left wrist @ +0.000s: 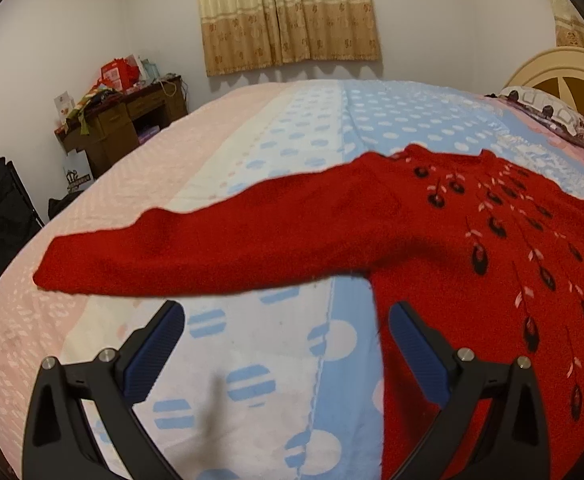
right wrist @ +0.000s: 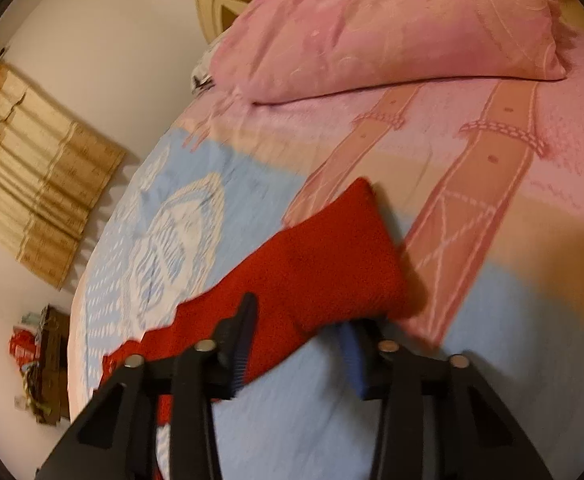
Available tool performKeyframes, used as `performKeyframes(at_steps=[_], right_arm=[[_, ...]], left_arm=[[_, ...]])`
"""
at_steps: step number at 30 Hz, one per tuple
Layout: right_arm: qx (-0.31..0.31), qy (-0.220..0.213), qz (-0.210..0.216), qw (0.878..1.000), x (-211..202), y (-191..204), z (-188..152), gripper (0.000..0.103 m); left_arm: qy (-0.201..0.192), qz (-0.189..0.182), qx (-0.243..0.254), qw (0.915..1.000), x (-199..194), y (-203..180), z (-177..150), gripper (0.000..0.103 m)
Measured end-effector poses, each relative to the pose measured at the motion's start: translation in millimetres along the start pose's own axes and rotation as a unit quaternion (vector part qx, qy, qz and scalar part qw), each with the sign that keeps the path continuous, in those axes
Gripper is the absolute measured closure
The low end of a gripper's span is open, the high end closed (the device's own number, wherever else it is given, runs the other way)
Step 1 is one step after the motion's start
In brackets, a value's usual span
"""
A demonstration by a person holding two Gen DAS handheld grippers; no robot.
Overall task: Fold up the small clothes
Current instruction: 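Reach the right tool to the sweater sleeve and grasp its cuff, then fold the held sleeve across the sweater body and open the right tool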
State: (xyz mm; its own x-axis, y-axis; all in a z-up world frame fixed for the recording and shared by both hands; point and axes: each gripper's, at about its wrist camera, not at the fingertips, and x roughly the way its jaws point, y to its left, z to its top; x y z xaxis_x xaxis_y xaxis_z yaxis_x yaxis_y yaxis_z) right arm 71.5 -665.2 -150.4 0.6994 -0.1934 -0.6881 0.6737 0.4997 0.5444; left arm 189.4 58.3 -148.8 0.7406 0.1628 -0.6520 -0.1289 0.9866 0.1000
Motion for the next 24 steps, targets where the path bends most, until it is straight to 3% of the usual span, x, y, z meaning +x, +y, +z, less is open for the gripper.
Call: performKeyframes(at_steps=[1, 3, 9, 17, 24], right_arm=[[0.002, -0.001, -0.003, 1.000, 2, -1, 3, 0.075], [-0.001, -0.008, -0.006, 1.000, 0, 0, 6, 0.089], [-0.061, -0.024, -0.017, 0.998, -7, 22, 7, 0.095], [-0.186, -0.042, 0.033, 0.981, -27, 122, -22, 0.095], [-0.294, -0.015, 0.092, 0.951, -23, 231, -81, 0.097]], left_arm=[[0.004, -0.003, -0.001, 1.0000, 2, -1, -3, 0.000], [0.011, -0.007, -0.001, 0.9999, 7, -4, -5, 0.000], [0.025, -0.016, -0.006, 0.9995, 16, -5, -15, 0.000], [0.028, -0.019, -0.025, 0.9991, 20, 0, -17, 0.000], [0.039, -0.030, -0.051, 0.9975, 25, 8, -21, 0.000]])
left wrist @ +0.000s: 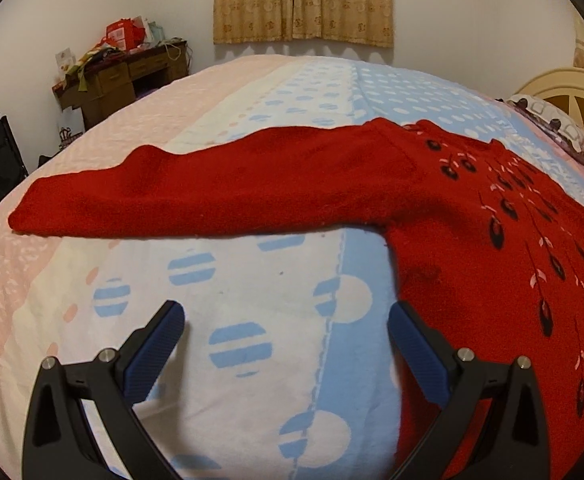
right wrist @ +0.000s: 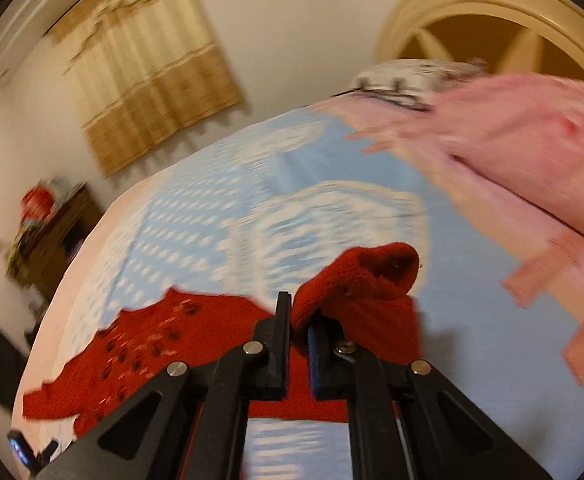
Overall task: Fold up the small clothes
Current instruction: 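Fold the held sleeve across the sweater body and open the right tool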
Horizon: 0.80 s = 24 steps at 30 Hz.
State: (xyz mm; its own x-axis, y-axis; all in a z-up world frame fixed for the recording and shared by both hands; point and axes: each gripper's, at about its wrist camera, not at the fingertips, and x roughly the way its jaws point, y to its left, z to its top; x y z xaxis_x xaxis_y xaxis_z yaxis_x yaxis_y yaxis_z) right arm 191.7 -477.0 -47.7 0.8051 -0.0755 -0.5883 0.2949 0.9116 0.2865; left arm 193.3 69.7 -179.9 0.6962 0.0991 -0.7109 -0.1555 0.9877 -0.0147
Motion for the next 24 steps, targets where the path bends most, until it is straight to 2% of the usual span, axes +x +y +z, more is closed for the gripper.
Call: performKeyframes(at_steps=[7, 12, 18, 21, 22, 24], right_arm=[[-0.075, 0.035, 0.068, 0.994, 31, 114, -26, 0.097], [-0.137, 0.066, 0.104, 0.983, 62, 193, -68, 0.097], [-0.182, 0.110, 0.136, 0.968, 93, 235, -124, 0.097], [-0.229, 0.145, 0.148, 0.951, 104, 254, -153, 0.093], [-0.252, 0.159, 0.160, 0.941, 104, 259, -162, 0.092], [-0.269, 0.161, 0.177, 0.933, 96, 255, -167, 0.090]], left_arm=[[-0.004, -0.010, -0.001, 0.9999, 2, 2, -4, 0.000], [-0.006, -0.011, 0.002, 0.9999, 2, 0, -3, 0.000], [-0.001, -0.029, 0.020, 0.9994, 1, -3, -3, 0.000], [0.006, -0.048, 0.023, 0.9986, 0, -2, -2, 0.000], [0.005, -0.055, 0.021, 0.9982, -3, -1, -1, 0.000], [0.004, -0.071, 0.021, 0.9973, -8, -1, 1, 0.000]])
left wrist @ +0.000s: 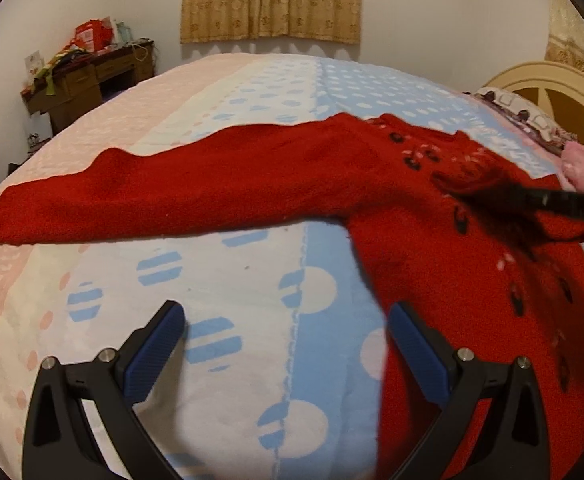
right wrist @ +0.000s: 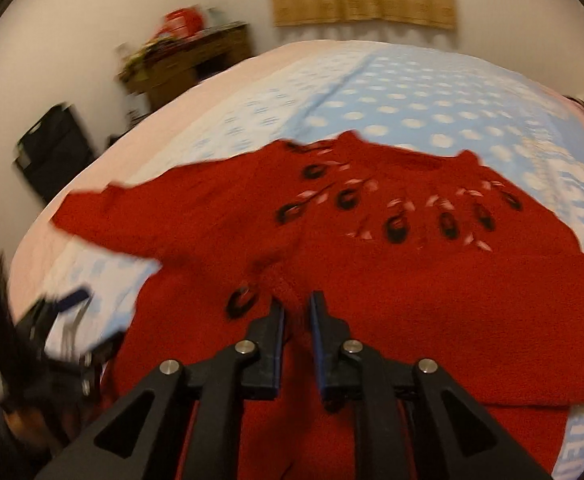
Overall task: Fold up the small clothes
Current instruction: 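Fold the held sleeve across the sweater body and open the right tool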
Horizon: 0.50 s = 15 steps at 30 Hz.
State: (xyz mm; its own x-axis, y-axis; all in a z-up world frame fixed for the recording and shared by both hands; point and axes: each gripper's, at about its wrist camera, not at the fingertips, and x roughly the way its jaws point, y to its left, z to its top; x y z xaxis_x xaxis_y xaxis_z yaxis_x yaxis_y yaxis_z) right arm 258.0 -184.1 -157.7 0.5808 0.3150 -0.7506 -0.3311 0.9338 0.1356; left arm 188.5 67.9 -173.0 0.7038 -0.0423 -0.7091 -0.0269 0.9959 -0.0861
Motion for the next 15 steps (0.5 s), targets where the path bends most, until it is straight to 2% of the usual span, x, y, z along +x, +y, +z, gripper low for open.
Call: performKeyframes(at_steps=[5, 7, 8, 9, 15], right_arm=[[0.019, -0.039, 0.017, 0.999, -41, -33, -18, 0.086], [0.046, -0.064, 0.011, 0.997, -62, -57, -28, 0.064], [0.064, -0.076, 0.010, 0.995, -71, -69, -33, 0.039], [0.082, -0.091, 0.003, 0.992, -81, -80, -37, 0.032], [0.137, -0.143, -0.080, 0.977, -122, -128, -60, 0.032]], left_arm=[[-0.032, -0.023, 0.042, 0.9983, -30, -21, 17, 0.000], [-0.041, -0.029, 0.062, 0.9968, -37, -34, 26, 0.000], [-0.046, -0.037, 0.075, 0.9954, -41, -46, 34, 0.000], [-0.048, -0.044, 0.084, 0.9944, -42, -55, 39, 0.000], [-0.035, -0.082, 0.130, 0.9874, -26, -112, 65, 0.000]])
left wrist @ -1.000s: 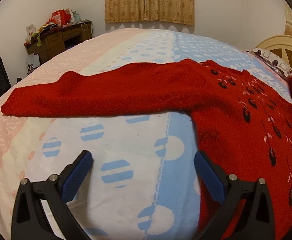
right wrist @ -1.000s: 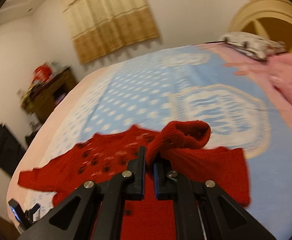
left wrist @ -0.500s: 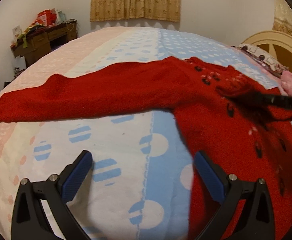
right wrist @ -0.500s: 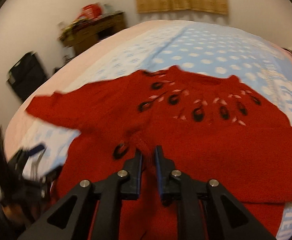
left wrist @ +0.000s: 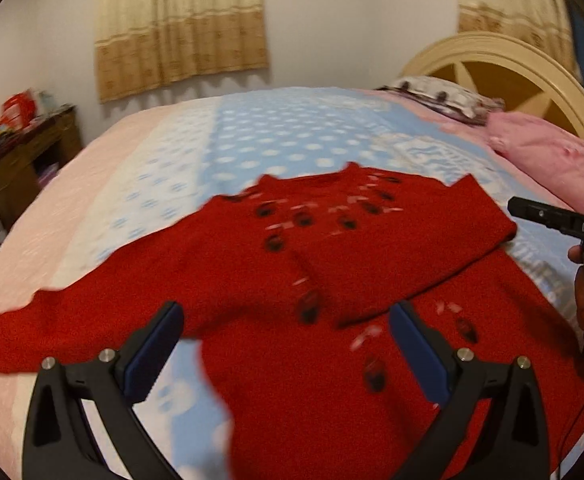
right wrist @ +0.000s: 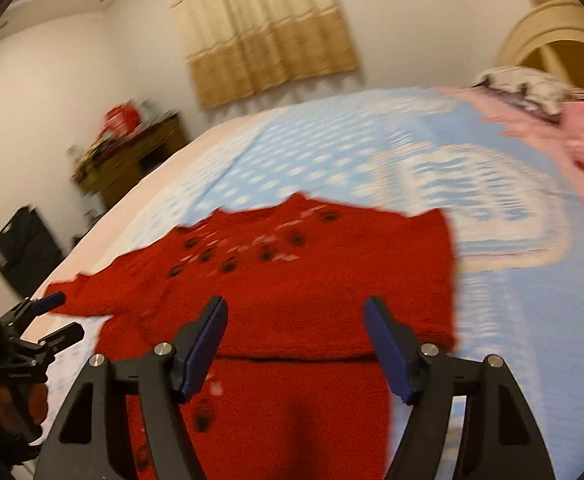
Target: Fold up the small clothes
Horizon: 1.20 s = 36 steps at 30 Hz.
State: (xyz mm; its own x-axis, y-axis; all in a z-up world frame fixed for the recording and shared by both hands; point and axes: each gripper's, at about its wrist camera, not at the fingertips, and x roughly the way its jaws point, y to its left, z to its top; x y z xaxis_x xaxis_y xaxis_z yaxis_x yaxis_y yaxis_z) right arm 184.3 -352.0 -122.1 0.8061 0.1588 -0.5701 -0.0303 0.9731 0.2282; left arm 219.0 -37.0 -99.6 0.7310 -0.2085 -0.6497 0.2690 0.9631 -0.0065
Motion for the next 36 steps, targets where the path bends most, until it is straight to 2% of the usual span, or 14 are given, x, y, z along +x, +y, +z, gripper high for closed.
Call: performKeyframes(at_steps=[2, 8, 10, 11, 13, 14, 18, 25, 30, 36], right_arm=[[-0.001, -0.018, -0.020, 1.000, -8, -10, -3, 0.032], [0.006, -0.081, -0.057, 0.995, -29, -34, -18, 0.032], [0.023, -0.090, -0.051, 0.994, -31, -42, -19, 0.032], [0.029, -0.092, -0.050, 0.994, -32, -45, -19, 0.032], [0.035, -0.097, -0.051, 0.993, -33, -49, -22, 0.031], [0.040, -0.099, -0.052, 0.993, -32, -51, -22, 0.031], [0.045, -0.109, -0.048, 0.992, -37, -53, -23, 0.031], [0.039, -0.107, -0.050, 0.992, -37, -51, -25, 0.031], [0.035, -0.105, -0.051, 0.993, -37, -49, -27, 0.031], [0.033, -0.094, -0.054, 0.993, -33, -47, -29, 0.031]], left_arm=[[0.017, -0.006, 0.012, 0.9998, 20, -14, 8, 0.001], [0.091, -0.037, -0.010, 0.9951, 72, -33, 15, 0.023], [0.118, -0.050, -0.014, 0.9916, 88, -37, 12, 0.037], [0.129, -0.055, -0.014, 0.9900, 92, -39, 9, 0.056], [0.109, -0.043, -0.012, 0.9931, 88, -41, 10, 0.080], [0.108, -0.050, -0.013, 0.9928, 86, -41, 11, 0.087], [0.090, -0.062, -0.014, 0.9939, 67, -32, 21, 0.088], [0.043, -0.037, -0.007, 0.9984, 22, 1, 34, 0.088], [0.035, -0.010, -0.012, 0.9993, 26, 26, 36, 0.088], [0.056, 0.003, -0.025, 0.9981, 48, 40, 22, 0.088]])
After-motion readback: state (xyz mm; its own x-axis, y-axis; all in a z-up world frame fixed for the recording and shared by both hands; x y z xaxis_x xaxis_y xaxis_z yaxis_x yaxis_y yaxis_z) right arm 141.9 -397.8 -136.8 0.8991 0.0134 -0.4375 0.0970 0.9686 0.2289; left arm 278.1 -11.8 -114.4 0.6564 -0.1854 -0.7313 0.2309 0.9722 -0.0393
